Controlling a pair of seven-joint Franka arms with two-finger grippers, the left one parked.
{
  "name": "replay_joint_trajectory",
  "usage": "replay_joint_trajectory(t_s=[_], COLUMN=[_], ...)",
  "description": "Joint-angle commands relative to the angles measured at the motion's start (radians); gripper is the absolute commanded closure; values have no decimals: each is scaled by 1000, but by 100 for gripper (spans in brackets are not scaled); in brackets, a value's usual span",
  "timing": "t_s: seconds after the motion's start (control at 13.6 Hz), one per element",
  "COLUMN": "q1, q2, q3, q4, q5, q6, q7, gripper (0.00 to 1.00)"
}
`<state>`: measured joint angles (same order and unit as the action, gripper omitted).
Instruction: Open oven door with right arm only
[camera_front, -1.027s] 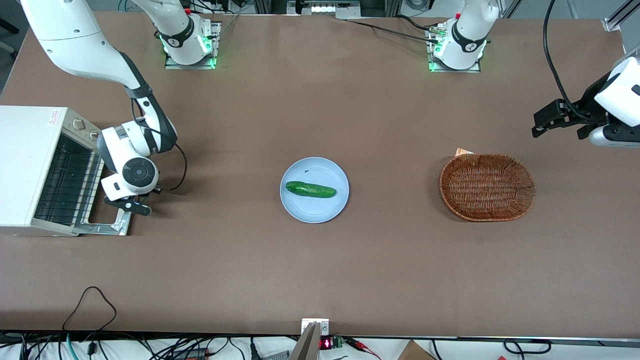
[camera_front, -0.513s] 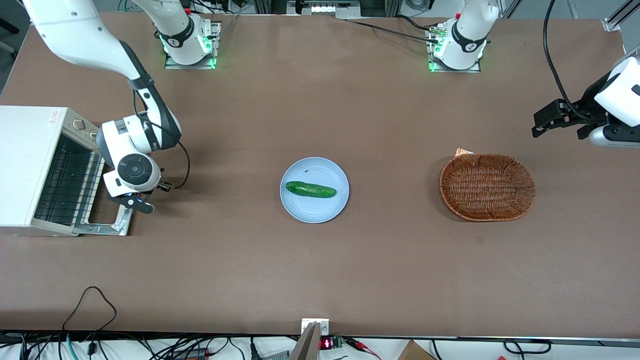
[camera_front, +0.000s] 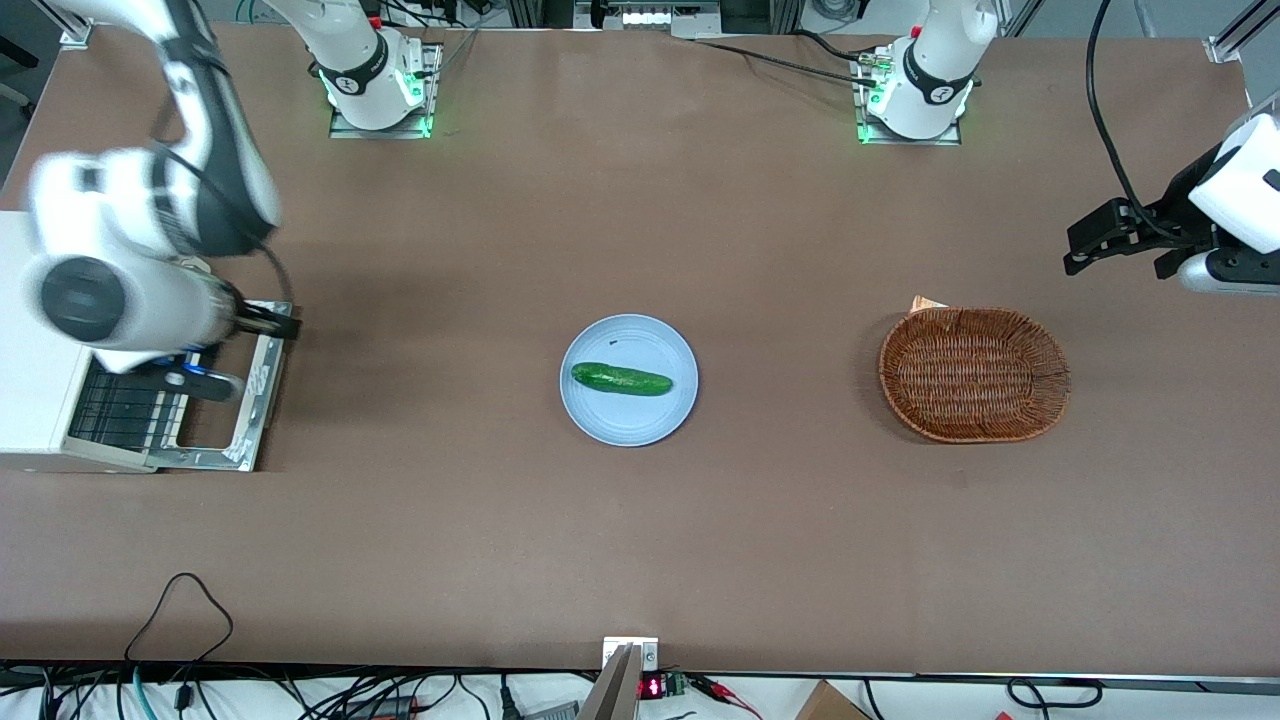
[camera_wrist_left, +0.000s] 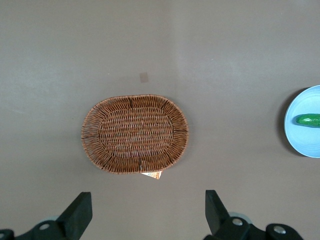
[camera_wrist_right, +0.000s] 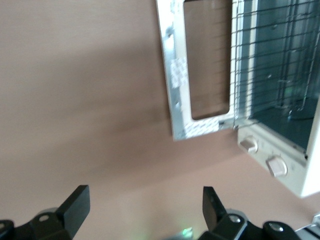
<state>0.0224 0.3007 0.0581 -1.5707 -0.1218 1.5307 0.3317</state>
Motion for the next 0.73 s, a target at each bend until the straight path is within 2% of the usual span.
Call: replay_joint_trajectory(t_s=[0.0, 0.07, 0.22, 0.44, 0.66], q1=[5, 28, 31, -10, -6], q2=[-64, -98, -164, -238, -259], q3=[-148, -196, -202, -84, -70], q4=[78, 78, 74, 61, 31], q5=[189, 212, 212, 182, 139], q6=[-95, -102, -93, -9, 6], q7=[-188, -250, -260, -266, -270], gripper=[0, 0, 0, 0, 0])
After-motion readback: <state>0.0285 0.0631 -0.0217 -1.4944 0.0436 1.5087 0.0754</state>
